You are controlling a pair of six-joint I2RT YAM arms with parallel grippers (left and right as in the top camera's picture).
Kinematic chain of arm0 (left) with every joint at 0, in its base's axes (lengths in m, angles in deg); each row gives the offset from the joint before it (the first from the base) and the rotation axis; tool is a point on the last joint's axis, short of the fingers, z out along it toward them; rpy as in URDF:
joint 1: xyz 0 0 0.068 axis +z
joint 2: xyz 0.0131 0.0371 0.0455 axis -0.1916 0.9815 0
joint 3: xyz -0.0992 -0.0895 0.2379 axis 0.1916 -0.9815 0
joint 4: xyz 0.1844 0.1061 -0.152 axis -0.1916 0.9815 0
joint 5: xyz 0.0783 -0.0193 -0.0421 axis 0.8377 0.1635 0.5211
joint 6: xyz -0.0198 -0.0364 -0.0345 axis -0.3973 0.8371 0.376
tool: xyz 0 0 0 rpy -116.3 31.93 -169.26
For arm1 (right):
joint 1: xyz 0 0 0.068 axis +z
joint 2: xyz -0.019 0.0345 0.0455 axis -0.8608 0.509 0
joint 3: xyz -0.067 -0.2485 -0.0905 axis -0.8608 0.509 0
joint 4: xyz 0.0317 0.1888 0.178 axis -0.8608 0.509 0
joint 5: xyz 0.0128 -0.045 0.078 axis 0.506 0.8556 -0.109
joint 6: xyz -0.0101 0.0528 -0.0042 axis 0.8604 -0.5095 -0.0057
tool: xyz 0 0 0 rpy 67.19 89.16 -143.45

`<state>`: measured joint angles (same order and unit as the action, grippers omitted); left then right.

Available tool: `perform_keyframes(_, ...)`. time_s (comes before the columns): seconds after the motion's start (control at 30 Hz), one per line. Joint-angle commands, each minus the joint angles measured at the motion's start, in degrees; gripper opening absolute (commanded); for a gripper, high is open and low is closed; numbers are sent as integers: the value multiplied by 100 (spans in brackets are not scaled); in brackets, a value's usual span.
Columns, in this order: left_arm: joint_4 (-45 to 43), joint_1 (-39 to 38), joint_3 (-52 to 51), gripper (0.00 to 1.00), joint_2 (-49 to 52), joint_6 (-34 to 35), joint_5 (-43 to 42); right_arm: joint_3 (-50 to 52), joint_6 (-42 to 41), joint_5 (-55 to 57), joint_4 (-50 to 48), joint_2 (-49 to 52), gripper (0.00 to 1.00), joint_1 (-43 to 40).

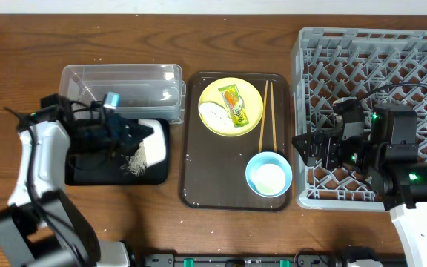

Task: Sort waste into correct bins and load items into the dishwasher rack
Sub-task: 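Tip the pink bowl over the black tray to dump the rice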

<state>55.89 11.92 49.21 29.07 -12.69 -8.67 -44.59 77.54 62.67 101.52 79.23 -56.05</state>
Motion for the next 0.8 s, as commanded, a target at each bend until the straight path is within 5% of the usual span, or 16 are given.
perform_keyframes(0.0, 98, 365, 35, 6, 354, -726, -1222, -133, 22, 0, 66, -39, 99, -39)
perform_keyframes(0.43, 109, 601, 33, 6, 597, -570, -1591, -133, 20, 2, 105, -39, 99, -39)
perform_keyframes(0.57, 452, 570, 31, 6, 588, -1014, -1547, -133, 20, 2, 120, -39, 99, -39)
perform_keyframes(0.67, 4, 660, 13, 6, 660, -247, -962, -133, 20, 2, 103, -39, 99, -39)
perform_keyframes(0.77, 817, 632, -70, 6, 643, -955, -1759, -133, 22, 2, 133, -39, 99, -39)
